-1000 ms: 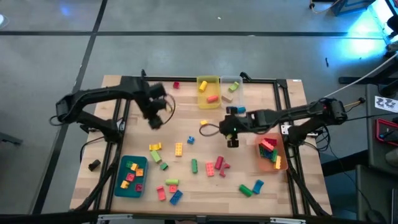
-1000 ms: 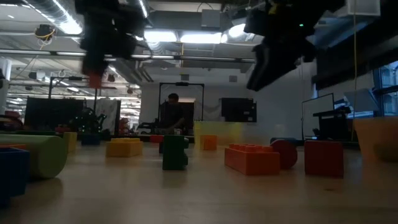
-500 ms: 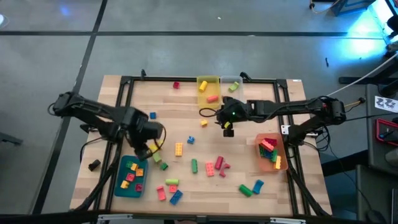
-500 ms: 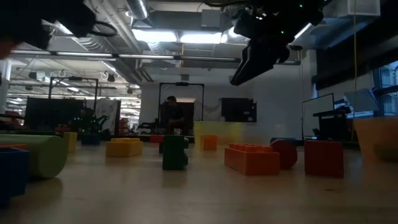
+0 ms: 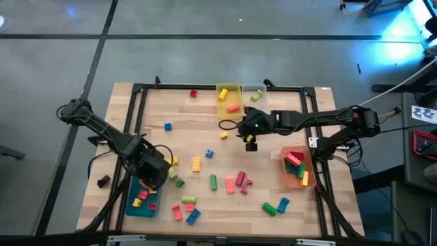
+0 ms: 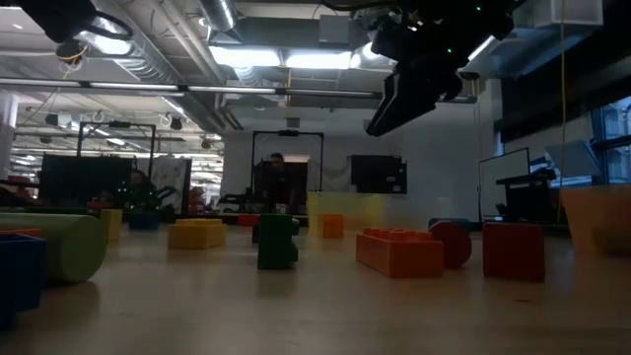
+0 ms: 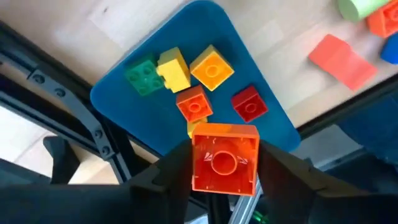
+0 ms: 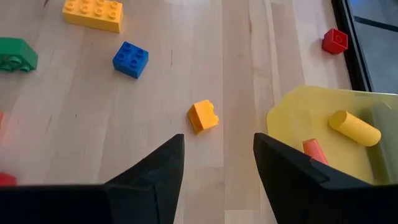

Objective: Sort blocks by size
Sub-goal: Put the orange square game piece into the blue bin, then put the yellow square game piece into the blue bin

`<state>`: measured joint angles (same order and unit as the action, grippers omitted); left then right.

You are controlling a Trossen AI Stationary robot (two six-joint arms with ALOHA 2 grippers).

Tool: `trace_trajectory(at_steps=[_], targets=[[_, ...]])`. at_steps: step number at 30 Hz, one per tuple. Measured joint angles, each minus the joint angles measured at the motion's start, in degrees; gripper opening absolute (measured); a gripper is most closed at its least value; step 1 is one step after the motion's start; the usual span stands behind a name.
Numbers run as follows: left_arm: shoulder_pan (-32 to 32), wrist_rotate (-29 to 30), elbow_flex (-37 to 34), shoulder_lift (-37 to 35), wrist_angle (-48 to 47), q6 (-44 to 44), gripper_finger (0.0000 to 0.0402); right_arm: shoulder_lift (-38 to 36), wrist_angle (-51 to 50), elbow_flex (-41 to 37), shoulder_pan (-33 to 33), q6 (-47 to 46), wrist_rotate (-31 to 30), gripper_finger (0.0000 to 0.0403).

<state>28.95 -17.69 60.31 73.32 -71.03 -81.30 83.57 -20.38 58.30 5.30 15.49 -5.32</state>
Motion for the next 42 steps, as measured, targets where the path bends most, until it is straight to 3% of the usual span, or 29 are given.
trace_trajectory(at_steps=[6,11,18,25,31,37,42], targets=[[0.53,2.41,-0.02,0.30,-0.30,-4.09,0.0190,0.00,-0.22,-0.02,0.00,2.51,1.72,0.0195],[0.44,5.23,-0.02,0.30,-0.08,-0.95,0.0199,1.08,2.49,-0.02,0.00,4.85,3.52,0.0195],[0.22,22.11,-0.04,0.32,5.83,4.74,0.0200,9.27,10.42,-0.02,0.00,9.83,5.73,0.0195],[-0.49,31.98,-0.04,0.32,9.85,11.69,0.0200,16.80,17.48,-0.02,1.76,11.96,4.92,0.0195],[-0.94,33.43,-0.04,0.32,10.49,14.27,0.0200,19.14,18.15,0.02,4.92,11.98,5.20,0.0195],[-0.92,34.41,-0.04,0.32,10.47,15.76,0.0200,22.32,18.07,0.02,7.78,11.98,12.43,0.0195],[-0.94,35.62,-0.04,0.32,10.43,15.76,0.0200,24.78,21.09,0.04,7.91,12.78,12.90,0.0195]])
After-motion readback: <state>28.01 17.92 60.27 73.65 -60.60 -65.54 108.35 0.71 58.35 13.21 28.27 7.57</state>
